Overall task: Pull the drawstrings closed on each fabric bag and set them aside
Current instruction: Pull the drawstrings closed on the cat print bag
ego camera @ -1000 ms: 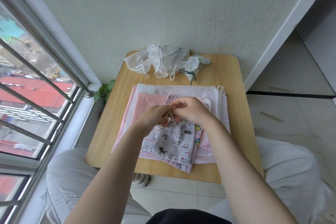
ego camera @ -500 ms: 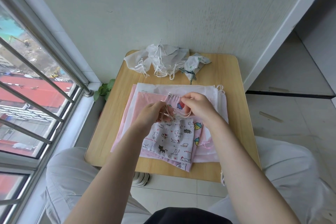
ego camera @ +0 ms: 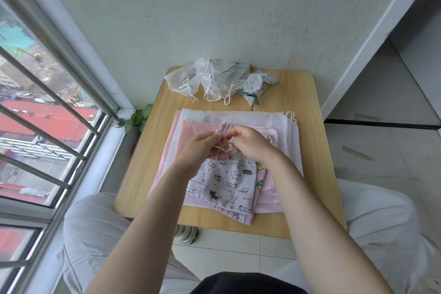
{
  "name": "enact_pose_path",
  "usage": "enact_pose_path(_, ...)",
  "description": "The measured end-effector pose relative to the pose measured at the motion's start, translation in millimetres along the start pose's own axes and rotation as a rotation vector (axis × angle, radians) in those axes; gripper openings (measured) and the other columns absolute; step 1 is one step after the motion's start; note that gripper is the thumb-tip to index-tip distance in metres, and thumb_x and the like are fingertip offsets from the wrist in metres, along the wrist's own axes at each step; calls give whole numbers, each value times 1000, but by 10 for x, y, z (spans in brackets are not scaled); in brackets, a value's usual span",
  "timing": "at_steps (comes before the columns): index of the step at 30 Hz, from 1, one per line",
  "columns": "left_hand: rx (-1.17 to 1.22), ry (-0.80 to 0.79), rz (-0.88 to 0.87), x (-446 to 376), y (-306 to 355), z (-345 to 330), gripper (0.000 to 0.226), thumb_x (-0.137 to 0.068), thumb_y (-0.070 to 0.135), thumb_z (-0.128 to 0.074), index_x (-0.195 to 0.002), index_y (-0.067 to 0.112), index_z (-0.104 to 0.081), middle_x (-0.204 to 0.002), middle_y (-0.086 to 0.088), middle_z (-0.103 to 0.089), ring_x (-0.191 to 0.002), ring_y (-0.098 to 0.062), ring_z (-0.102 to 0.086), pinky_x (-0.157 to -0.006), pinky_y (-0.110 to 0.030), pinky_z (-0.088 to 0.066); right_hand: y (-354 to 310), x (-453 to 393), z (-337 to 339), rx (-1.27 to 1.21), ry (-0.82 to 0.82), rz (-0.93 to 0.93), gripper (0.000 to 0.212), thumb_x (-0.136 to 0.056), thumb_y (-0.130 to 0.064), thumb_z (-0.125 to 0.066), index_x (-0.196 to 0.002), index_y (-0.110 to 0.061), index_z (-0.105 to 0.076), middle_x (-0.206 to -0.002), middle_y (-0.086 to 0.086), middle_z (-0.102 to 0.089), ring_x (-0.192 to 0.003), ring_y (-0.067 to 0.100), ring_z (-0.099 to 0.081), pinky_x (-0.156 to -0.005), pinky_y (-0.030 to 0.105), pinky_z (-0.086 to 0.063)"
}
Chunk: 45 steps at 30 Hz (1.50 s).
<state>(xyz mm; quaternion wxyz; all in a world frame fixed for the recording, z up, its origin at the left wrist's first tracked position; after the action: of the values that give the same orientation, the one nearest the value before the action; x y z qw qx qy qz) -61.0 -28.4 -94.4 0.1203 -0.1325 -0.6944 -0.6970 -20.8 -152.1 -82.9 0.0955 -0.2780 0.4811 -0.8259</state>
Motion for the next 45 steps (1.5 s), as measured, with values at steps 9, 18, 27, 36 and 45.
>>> enact_pose_path(9,293,272,72,-113,-117,167,31,-104,22,-43,-82,7,-59,-76,-16,-66,-65,-25,-66,-62,-34,-51,113,21,17,43,21,-29,15,-90,-32,-63,-86,-17,-62,-65,-4,-55,-49,9,-42,-47,23,-32)
enact_pose_path(18,227,104,-20,-107,21,55,13,-93,13,-63,-89,0,-60,-82,-18,-70,-70,-26,-63,-63,-30,-51,59,-15,-41,41,64,60,8,-88,-23,-68,-88,-17,-62,-62,-3,-60,-49,9,-51,-52,25,-38)
enact_pose_path(27,-167,150,-98,-67,121,98,11,-90,10,-65,-82,6,-61,-71,-3,-63,-60,-11,-53,-58,-19,-41,8,-15,-17,-34,69,104,15,-92,-24,-66,-78,-19,-62,-52,-6,-59,-43,3,-49,-47,19,-34)
enact_pose_path(36,-327,120,-75,-57,211,42,23,-94,33,-62,-91,10,-66,-70,5,-62,-58,-7,-51,-56,-17,-41,-34,41,34,-50,45,89,14,-90,-25,-69,-85,-12,-67,-55,1,-60,-37,3,-40,-39,16,-28)
enact_pose_path(45,127,191,78,-79,-23,110,24,-103,20,-44,-82,14,-54,-68,-9,-67,-34,-8,-30,-44,-25,-19,52,37,213,-32,109,-14,27,-91,-30,-63,-85,-5,-69,-47,-8,-41,-45,9,-37,-48,23,-30)
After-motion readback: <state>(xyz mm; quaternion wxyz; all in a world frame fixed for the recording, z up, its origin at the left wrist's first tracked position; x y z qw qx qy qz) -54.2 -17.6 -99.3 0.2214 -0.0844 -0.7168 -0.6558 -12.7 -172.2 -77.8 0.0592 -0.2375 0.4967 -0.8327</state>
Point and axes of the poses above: each hand's wrist, its own x-axis away from the middle knuckle, its own z-axis out of the back of the hand, y = z × x, the point moved 8 cm from there along -x, towards the middle knuckle
